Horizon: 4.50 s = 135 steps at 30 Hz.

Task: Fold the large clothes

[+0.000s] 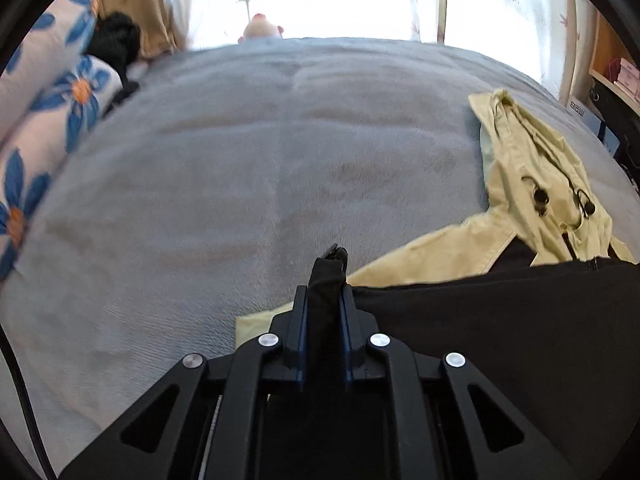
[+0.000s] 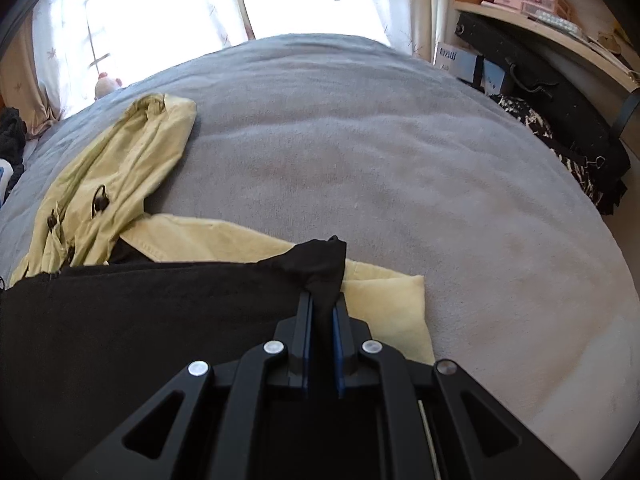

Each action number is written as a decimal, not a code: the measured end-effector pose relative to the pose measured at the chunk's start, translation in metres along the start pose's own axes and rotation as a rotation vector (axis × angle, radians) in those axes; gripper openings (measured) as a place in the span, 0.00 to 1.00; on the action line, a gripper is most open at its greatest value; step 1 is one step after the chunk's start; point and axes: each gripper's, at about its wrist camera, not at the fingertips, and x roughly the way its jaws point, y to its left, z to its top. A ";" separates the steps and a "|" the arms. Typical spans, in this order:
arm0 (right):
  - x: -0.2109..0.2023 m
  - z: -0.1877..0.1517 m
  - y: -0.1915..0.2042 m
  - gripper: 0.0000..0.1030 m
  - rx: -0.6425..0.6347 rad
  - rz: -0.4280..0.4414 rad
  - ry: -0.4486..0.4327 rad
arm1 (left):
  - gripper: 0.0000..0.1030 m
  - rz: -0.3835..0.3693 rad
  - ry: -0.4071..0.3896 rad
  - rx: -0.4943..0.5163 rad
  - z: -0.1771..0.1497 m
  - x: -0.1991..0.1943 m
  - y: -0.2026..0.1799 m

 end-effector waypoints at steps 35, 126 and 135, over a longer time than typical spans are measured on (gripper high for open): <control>-0.075 -0.104 0.118 0.34 -0.302 0.127 0.013 | 0.43 -0.075 0.011 -0.087 -0.114 -0.060 -0.023; -0.086 -0.062 -0.021 0.39 -0.098 0.083 0.120 | 0.55 -0.043 0.148 -0.051 -0.068 -0.079 0.040; -0.041 -0.062 -0.011 0.36 -0.133 0.085 0.150 | 0.44 -0.149 0.174 -0.121 -0.057 -0.027 0.052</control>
